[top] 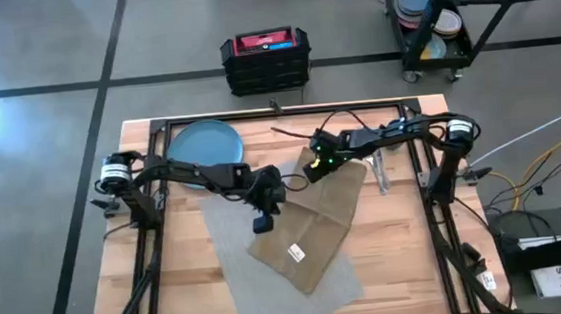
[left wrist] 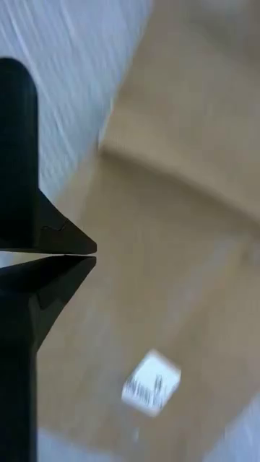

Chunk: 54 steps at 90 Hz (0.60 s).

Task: Set table place
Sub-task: Fold the brown table napkin

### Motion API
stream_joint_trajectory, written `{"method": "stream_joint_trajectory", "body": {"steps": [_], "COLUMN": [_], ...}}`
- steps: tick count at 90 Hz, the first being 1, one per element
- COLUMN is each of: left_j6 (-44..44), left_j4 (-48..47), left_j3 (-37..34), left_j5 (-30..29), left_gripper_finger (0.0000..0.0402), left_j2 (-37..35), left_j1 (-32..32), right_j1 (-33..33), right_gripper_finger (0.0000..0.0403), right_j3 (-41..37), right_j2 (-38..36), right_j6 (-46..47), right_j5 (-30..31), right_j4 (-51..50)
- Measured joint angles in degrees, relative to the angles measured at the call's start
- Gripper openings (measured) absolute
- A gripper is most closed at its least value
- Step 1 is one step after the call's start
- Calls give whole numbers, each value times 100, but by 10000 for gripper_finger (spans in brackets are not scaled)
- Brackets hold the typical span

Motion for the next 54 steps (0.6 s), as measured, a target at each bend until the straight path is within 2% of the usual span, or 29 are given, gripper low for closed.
{"method": "stream_joint_trajectory", "body": {"steps": [7,25,36,46,54], "left_j6": [94,924,1545,2074,2410], "left_j4": [6,279,519,619,599], "left_j3": [0,-4,-4,-4,-4], "left_j5": [-256,-311,-772,-559,-443], "left_gripper_finger": [0,0,0,2,19], "left_j2": [27,31,14,47,124], "left_j1": [2,-27,-59,-44,-44], "right_j1": [37,62,62,60,60], "right_gripper_finger": [0,0,0,0,0], "right_j3": [43,46,6,-3,-7], "right_j2": [-2,-18,-31,-35,-35], "right_j6": [-32,-68,-75,-77,-79], "right_j5": [-14,-47,-59,-90,-130], "right_j4": [-27,-42,-25,-16,-11]}}
